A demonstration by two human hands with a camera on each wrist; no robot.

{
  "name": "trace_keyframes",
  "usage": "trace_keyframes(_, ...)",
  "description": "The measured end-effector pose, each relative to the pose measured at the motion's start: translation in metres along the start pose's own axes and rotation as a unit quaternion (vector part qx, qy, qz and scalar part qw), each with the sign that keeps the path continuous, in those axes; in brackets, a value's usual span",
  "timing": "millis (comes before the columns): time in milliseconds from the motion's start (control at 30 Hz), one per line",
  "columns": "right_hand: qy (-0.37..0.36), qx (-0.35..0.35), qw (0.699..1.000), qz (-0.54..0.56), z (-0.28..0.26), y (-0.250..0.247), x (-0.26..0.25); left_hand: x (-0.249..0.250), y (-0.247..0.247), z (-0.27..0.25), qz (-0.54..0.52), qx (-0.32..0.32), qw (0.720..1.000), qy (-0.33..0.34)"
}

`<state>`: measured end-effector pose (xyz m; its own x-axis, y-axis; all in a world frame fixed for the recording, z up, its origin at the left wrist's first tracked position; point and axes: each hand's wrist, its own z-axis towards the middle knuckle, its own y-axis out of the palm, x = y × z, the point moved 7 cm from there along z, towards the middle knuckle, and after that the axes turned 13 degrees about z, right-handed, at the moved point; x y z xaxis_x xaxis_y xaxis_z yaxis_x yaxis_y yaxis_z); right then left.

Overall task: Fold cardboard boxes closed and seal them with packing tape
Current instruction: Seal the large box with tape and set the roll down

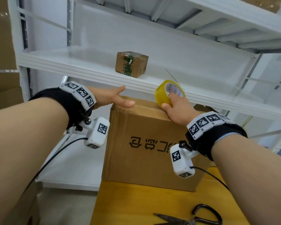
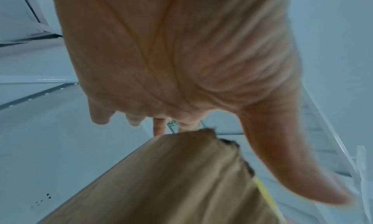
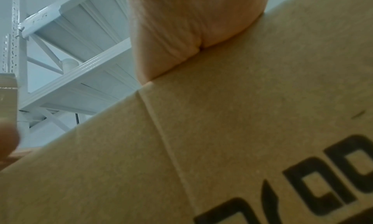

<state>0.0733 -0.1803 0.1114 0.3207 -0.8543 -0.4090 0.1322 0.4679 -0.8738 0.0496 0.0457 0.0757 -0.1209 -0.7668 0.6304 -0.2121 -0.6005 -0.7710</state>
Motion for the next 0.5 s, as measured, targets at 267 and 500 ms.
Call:
trace_keyframes(267,-0.006,0.011,1.0,0.011,-0.002,0.0,0.0,0.015,-0.004,0.005,0.196,0.093,0.975,-0.047)
trace_keyframes(500,-0.002,0.023,0.998,0.06,0.0,-0.005,-0.002,0.024,0.003,-0.004,0.199,0.11,0.973,-0.035)
